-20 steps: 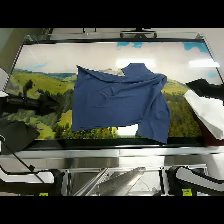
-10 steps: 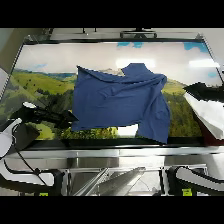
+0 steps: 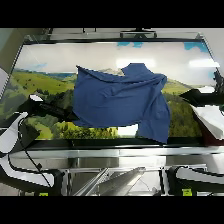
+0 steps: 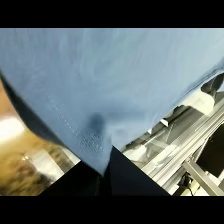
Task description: Fold the shirts.
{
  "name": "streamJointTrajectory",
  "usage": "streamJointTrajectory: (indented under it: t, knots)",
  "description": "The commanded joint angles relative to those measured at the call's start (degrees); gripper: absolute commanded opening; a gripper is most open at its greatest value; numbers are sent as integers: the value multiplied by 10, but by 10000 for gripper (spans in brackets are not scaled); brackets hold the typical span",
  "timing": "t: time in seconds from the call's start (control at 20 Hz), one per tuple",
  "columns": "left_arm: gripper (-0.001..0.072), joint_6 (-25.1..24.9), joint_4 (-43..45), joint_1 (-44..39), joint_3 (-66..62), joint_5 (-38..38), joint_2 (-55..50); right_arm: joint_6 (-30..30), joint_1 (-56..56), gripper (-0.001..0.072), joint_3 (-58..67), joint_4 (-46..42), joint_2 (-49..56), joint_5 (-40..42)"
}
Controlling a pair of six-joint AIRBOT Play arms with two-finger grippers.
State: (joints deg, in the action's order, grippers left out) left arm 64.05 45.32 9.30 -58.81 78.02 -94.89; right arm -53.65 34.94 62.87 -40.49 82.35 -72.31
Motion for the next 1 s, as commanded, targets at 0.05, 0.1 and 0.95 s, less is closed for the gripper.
streamJointTrajectory:
  t: [0.05, 0.1, 0.95]
  knots:
    - [3, 5, 2, 23, -23, 19, 0, -12, -6, 503, 0, -33, 82, -25]
    - [3, 5, 2, 31, -22, 20, 0, -12, -10, 503, 0, -33, 96, -21]
    - [3, 5, 2, 78, -22, 43, 0, -8, -118, 193, 0, -32, 169, -2]
